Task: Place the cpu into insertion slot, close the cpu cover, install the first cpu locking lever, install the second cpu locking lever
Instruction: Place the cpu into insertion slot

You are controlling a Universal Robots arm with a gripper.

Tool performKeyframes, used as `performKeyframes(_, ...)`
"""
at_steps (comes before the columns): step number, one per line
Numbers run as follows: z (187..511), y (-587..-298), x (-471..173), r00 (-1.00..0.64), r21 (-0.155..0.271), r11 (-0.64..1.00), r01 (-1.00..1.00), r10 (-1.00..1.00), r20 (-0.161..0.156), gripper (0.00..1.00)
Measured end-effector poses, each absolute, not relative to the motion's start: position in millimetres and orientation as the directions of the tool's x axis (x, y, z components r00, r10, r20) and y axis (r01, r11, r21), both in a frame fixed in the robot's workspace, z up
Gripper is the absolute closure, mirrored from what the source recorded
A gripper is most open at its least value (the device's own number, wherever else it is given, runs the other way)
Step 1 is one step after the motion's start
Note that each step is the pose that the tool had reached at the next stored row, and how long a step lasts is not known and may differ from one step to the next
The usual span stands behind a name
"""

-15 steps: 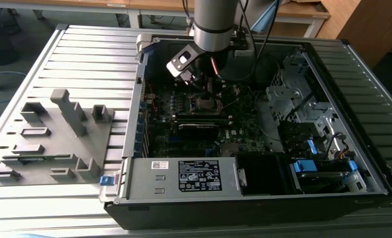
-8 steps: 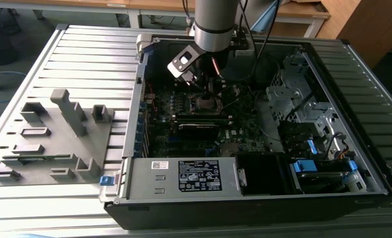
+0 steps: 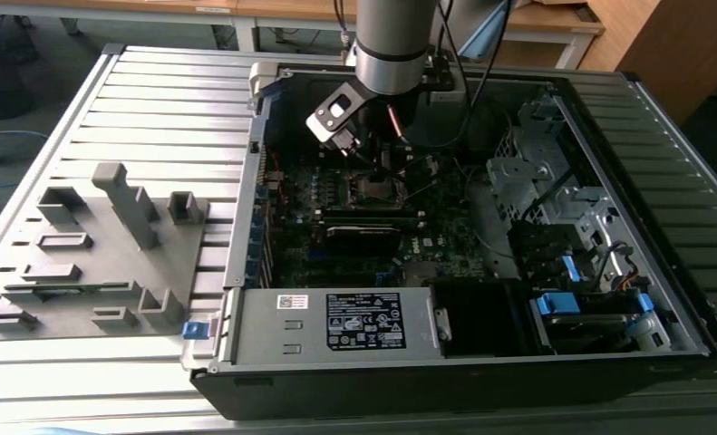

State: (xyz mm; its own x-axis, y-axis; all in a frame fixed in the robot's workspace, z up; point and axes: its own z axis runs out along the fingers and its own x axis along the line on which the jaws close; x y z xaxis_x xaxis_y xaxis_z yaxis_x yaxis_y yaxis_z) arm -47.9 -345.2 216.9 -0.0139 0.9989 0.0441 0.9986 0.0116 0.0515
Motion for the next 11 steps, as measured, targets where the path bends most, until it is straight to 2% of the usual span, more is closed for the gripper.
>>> performKeyframes(11, 212.0, -345.0, -47.9, -0.014, 0.051, 0.012, 0.999, 0.999, 0.044, 0.89)
